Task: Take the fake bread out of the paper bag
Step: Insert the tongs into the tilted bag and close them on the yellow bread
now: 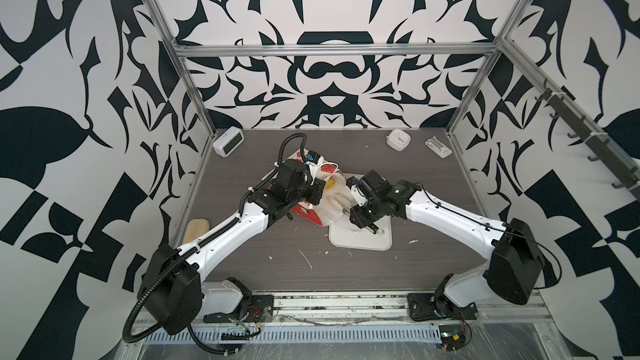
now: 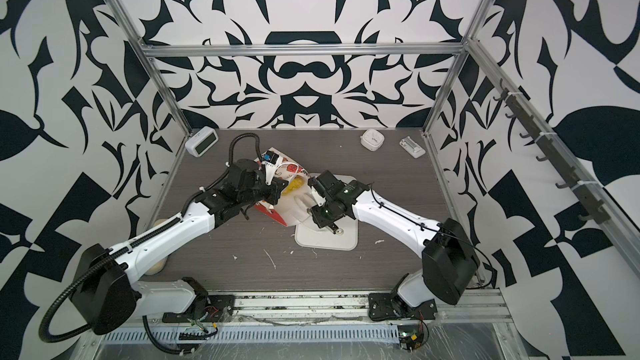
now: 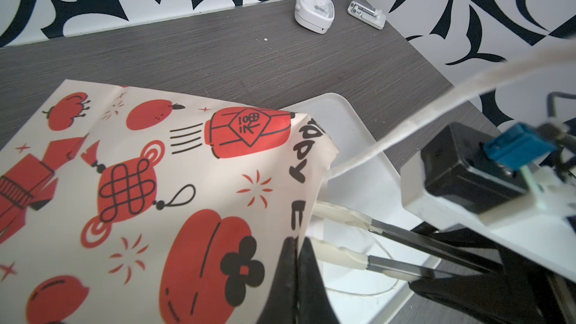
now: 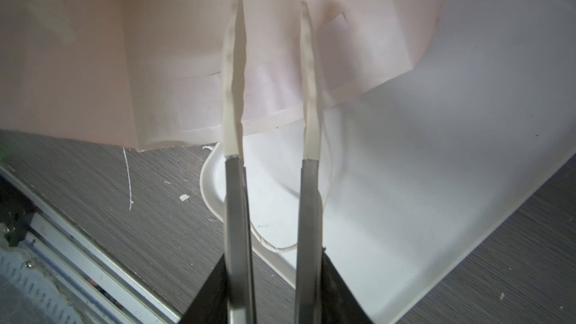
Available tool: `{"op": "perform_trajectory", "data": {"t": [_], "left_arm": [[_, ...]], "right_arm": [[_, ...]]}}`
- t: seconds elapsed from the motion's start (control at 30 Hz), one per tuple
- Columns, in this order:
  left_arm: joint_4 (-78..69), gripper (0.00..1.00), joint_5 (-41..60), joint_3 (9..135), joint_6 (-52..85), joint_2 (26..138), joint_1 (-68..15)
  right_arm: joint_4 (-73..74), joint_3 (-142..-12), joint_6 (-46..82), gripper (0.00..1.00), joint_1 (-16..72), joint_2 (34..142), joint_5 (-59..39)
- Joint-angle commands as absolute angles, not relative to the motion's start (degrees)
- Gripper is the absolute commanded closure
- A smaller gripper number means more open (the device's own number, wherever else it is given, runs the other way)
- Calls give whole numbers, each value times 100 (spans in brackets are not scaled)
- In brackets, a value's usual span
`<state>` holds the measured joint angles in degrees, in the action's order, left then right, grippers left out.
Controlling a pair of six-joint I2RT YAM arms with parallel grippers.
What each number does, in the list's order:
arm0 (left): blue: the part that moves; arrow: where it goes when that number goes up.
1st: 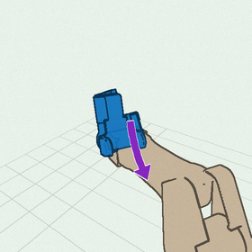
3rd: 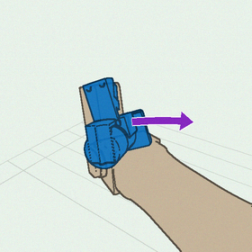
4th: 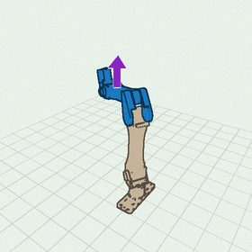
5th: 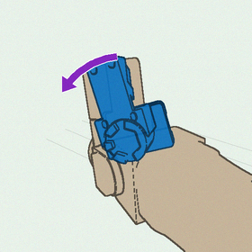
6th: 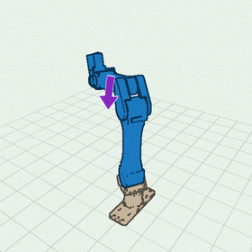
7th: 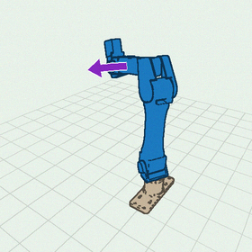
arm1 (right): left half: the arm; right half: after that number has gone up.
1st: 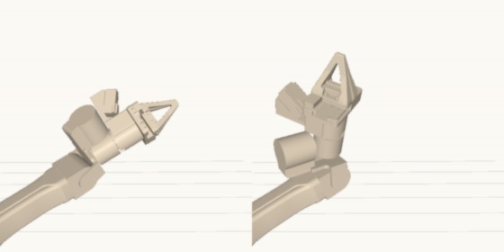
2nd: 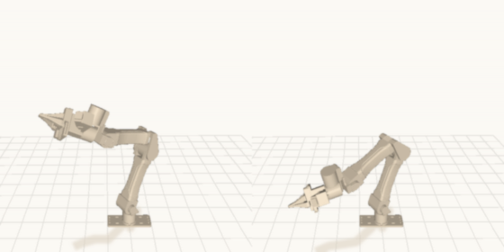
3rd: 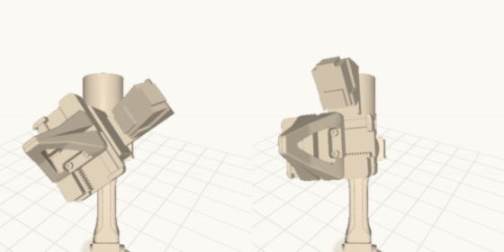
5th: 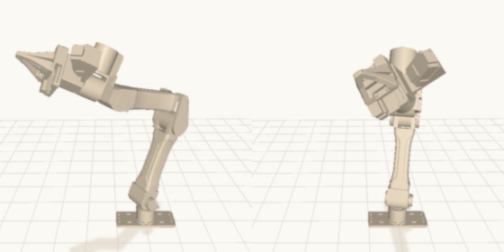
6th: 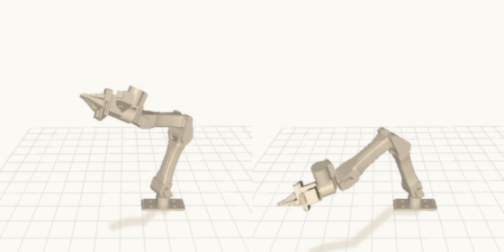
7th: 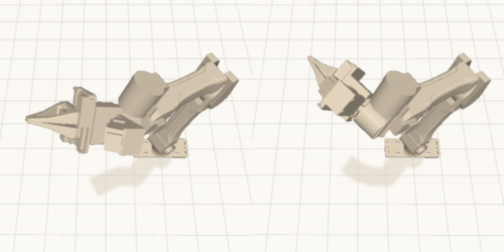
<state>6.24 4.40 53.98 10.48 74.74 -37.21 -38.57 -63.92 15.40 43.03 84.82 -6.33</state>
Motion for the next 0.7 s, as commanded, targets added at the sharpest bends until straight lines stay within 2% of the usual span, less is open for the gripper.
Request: {"op": "perform_trajectory", "data": {"t": [0.0,0.67], "left_arm": [[502,99,592,5353,1045,7348,-3735],[501,98,671,5405,1015,7258,-3735]], "right_arm": [[-3395,-6366,1846,56,4312,8471,-438],[-1630,-5667,2610,52,3458,8369,-1243]]}}
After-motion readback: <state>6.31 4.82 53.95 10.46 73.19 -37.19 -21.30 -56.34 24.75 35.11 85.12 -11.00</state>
